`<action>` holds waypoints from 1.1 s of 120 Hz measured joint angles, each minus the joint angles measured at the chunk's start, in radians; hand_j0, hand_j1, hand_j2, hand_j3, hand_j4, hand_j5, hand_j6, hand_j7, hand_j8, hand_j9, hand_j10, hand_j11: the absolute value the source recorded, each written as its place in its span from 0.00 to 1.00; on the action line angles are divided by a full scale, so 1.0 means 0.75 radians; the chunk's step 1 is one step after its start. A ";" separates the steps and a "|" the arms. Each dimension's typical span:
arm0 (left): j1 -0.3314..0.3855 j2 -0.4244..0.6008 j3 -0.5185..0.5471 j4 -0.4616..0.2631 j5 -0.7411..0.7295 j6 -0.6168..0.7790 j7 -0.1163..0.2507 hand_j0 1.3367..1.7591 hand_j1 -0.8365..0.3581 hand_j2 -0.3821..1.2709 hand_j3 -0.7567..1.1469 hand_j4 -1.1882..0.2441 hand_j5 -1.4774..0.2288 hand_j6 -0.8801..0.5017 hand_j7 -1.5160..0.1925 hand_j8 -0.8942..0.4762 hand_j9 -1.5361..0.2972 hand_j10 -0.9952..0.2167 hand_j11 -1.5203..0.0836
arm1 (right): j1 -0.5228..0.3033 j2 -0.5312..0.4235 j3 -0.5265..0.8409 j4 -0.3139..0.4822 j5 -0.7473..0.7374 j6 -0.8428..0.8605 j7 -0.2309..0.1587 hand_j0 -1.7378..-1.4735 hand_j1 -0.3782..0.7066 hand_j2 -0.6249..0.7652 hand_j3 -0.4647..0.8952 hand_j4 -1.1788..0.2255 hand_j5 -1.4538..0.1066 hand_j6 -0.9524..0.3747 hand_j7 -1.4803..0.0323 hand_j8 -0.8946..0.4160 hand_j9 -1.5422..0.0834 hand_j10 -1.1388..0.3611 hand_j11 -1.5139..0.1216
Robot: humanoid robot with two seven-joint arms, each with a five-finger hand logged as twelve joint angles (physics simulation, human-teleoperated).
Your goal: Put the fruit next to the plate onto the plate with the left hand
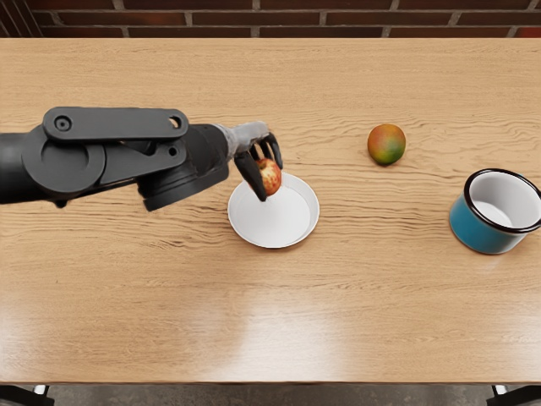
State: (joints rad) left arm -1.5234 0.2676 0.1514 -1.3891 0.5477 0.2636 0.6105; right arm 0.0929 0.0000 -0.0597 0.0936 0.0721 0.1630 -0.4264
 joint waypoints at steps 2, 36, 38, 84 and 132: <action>0.000 0.002 0.000 0.005 0.000 0.000 0.000 0.75 0.45 0.48 0.40 0.40 0.24 0.38 0.27 0.39 0.26 0.19 0.30 | 0.000 0.000 0.000 0.000 0.000 0.000 0.000 0.30 0.03 0.45 0.34 0.84 0.93 0.72 0.98 0.68 0.95 0.76 0.93; 0.007 0.003 -0.013 0.030 0.004 0.014 0.000 0.76 0.52 0.35 0.40 0.48 0.45 0.34 0.47 0.35 0.45 0.38 0.51 | 0.004 0.000 0.001 0.000 0.000 0.001 0.000 0.30 0.03 0.45 0.34 0.84 0.93 0.72 0.98 0.68 0.95 0.76 0.93; 0.007 0.003 -0.014 0.031 0.004 0.014 0.000 0.76 0.52 0.34 0.40 0.49 0.46 0.34 0.48 0.35 0.46 0.39 0.52 | 0.004 0.000 0.001 0.000 0.000 0.001 0.000 0.30 0.03 0.45 0.34 0.84 0.93 0.72 0.98 0.68 0.95 0.76 0.93; 0.308 0.621 -0.464 -0.232 -0.259 -0.201 0.001 0.76 0.84 0.26 0.40 0.72 0.74 0.53 0.76 0.55 0.72 0.69 0.82 | 0.005 0.000 0.003 0.007 0.002 0.008 0.000 0.30 0.03 0.45 0.34 0.84 0.93 0.72 0.98 0.68 0.95 0.76 0.93; 0.638 1.073 -0.782 -0.117 -1.325 -1.133 0.000 0.76 0.95 0.24 0.40 0.80 0.83 0.61 0.86 0.62 0.81 0.79 0.91 | 0.005 0.000 0.004 0.040 0.004 0.011 0.000 0.30 0.03 0.45 0.34 0.84 0.93 0.72 0.98 0.68 0.95 0.76 0.93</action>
State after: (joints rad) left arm -1.0451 1.0724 -0.4349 -1.4771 -0.4459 -0.5864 0.6109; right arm 0.0966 0.0000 -0.0566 0.1239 0.0751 0.1712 -0.4265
